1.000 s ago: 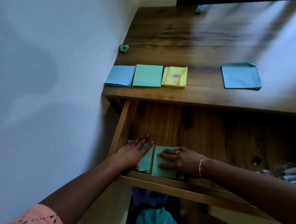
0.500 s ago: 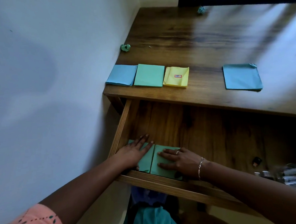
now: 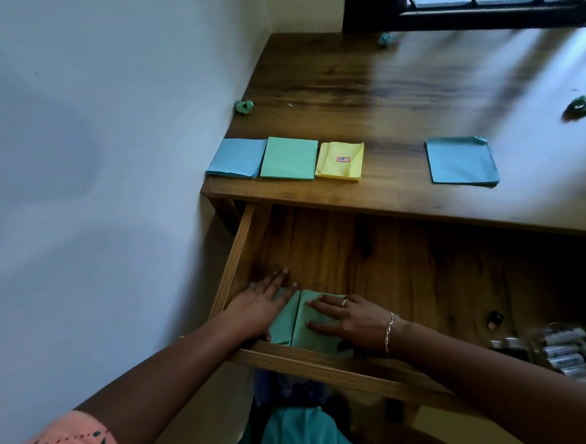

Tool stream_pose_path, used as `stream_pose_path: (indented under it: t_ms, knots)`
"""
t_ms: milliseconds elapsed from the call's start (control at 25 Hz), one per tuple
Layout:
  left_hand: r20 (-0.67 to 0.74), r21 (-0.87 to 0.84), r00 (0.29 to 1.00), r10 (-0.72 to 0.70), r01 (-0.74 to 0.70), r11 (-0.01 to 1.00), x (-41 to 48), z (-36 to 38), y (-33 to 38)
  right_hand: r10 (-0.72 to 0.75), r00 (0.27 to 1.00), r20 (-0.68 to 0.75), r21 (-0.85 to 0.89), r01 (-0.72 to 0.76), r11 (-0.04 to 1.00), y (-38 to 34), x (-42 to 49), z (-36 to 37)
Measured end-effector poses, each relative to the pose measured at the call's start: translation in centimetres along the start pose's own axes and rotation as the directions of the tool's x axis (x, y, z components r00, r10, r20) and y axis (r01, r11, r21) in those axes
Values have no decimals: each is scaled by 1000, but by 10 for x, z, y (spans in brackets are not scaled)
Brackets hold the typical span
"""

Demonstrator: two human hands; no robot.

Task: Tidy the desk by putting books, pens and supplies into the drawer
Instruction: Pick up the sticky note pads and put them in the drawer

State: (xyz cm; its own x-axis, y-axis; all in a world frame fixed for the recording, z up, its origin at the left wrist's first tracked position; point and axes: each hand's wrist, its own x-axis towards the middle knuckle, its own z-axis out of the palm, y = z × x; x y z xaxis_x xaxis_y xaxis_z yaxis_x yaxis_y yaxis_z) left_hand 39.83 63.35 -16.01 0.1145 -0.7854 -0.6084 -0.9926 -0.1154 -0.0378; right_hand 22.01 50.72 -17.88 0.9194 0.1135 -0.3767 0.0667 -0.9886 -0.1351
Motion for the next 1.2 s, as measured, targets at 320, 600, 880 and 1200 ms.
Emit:
stream_pose_path:
  t_ms: [320, 600, 880, 1200]
  knots:
    - [-636, 120, 756, 155, -101, 988, -4, -56, 5, 67, 801, -595, -23, -100, 995, 32, -33, -24]
    - [-793, -86, 608, 16, -138, 987, 38, -139, -2, 309, 620, -721, 145, -301, 943, 104, -73, -67]
    - [-565, -224, 749, -346, 264, 938, 76, -195, -56, 618, 565, -546, 344, -521, 781, 206, -106, -110]
    - [-258, 25, 915, -309, 326, 945, 108, -237, -71, 614, 788, -49, 110, -607, 787, 278, -82, -142]
